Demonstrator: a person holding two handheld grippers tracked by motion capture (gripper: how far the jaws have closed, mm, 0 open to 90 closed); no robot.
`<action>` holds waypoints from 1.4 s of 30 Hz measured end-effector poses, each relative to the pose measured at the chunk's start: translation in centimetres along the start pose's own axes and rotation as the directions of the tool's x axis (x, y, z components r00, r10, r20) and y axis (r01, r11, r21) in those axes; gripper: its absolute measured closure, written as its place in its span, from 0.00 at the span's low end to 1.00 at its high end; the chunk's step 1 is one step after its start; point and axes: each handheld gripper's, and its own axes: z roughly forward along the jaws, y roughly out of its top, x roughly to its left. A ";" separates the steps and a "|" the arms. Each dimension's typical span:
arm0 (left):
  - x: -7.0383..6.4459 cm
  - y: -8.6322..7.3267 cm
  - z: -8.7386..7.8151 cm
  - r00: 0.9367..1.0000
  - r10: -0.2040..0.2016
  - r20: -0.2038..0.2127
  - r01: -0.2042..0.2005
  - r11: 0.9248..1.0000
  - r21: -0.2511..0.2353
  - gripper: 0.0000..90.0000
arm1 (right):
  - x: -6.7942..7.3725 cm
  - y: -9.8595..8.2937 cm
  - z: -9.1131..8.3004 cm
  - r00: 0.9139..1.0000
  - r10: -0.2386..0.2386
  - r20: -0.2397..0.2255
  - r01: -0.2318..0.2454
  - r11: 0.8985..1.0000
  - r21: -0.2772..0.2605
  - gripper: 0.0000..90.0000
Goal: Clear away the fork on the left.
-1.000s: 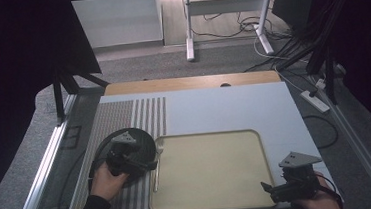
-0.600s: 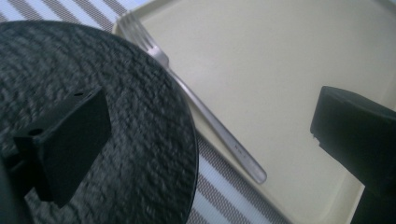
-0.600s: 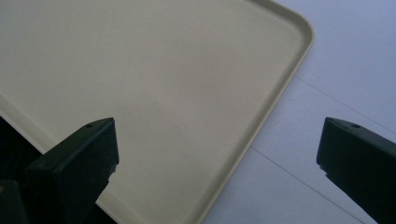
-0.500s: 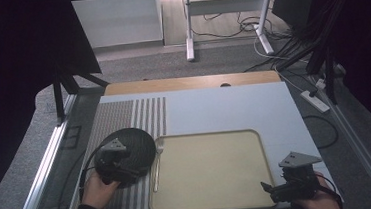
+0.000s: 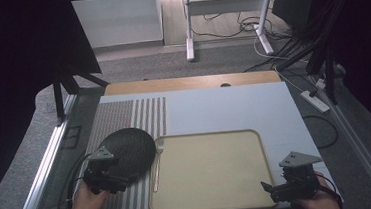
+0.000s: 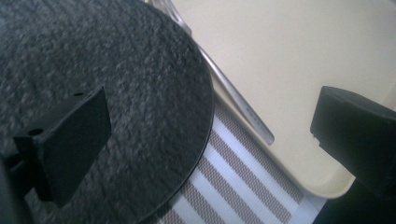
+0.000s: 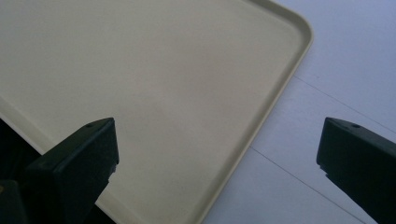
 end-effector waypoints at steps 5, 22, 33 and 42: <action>0.1 -0.8 -0.6 1.000 -0.013 -0.002 0.013 1.000 -0.002 0.00 | 0.0 0.0 0.0 1.000 0.002 0.000 -0.002 1.000 -0.001 0.00; 0.0 -2.6 -2.5 0.998 -0.048 -0.038 0.047 0.998 -0.028 0.00 | -0.2 0.0 -0.1 1.000 0.019 0.001 -0.019 1.000 -0.001 0.00; -0.7 -3.3 -3.4 0.994 -0.054 -0.093 0.050 0.998 -0.041 0.00 | -0.3 0.0 0.0 0.999 0.032 0.004 -0.032 0.999 -0.003 0.00; -1.0 -4.1 -4.3 0.989 -0.071 -0.132 0.064 0.996 -0.057 0.00 | -0.3 0.0 0.0 0.999 0.035 0.008 -0.035 0.999 0.000 0.00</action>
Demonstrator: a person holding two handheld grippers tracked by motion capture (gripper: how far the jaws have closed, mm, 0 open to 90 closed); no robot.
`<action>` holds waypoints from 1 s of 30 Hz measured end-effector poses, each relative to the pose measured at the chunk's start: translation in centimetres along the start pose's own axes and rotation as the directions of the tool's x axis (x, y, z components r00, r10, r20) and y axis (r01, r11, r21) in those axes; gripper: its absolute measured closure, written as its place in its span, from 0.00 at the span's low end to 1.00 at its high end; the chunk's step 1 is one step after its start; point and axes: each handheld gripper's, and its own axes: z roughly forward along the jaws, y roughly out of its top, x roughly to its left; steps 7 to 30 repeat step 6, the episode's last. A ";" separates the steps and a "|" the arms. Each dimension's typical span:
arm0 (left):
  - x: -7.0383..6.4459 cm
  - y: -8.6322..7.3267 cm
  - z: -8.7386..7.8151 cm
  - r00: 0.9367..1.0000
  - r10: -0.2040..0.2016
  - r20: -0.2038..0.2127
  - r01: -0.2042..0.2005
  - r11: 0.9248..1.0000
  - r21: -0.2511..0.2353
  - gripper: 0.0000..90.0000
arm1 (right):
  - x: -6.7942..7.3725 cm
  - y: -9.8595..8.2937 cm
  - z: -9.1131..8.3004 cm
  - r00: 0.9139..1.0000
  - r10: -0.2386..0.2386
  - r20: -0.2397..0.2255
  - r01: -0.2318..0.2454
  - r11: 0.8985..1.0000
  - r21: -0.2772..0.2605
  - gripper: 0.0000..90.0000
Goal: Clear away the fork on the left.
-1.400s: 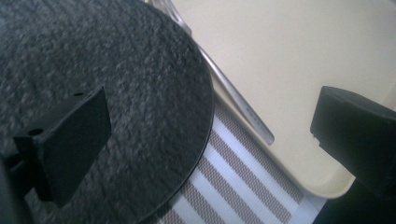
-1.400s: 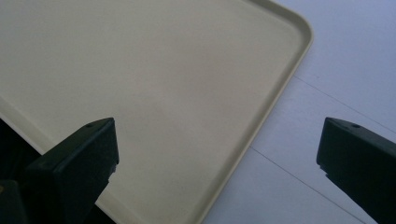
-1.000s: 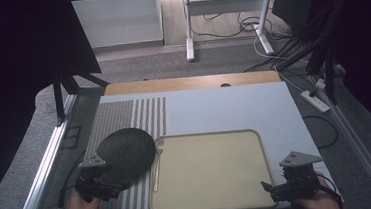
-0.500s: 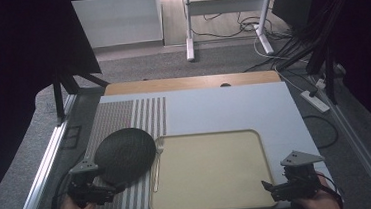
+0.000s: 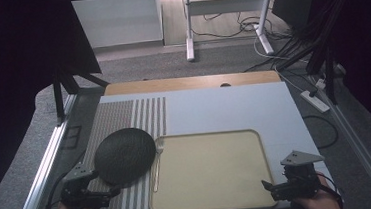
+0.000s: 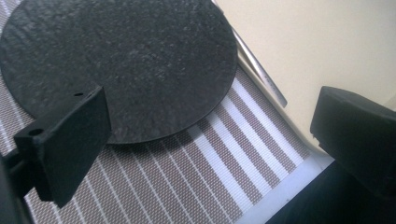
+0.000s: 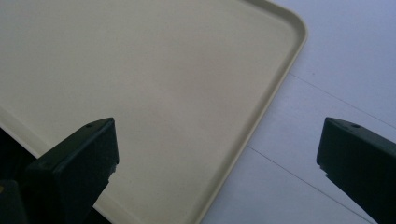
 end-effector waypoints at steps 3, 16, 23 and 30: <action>0.1 0.0 0.0 1.000 -0.012 -0.002 0.012 1.000 0.003 0.00 | 0.0 0.0 0.0 1.000 -0.003 0.002 0.003 1.000 0.006 0.00; 0.2 0.1 0.1 1.000 -0.020 0.000 0.020 1.000 0.007 0.00 | 0.0 0.0 0.0 1.000 -0.008 0.003 0.008 1.000 0.006 0.00; 0.2 0.1 0.1 1.000 -0.020 0.000 0.020 1.000 0.007 0.00 | 0.0 0.0 0.0 1.000 -0.008 0.003 0.008 1.000 0.006 0.00; 0.2 0.1 0.1 1.000 -0.020 0.000 0.020 1.000 0.007 0.00 | 0.0 0.0 0.0 1.000 -0.008 0.003 0.008 1.000 0.006 0.00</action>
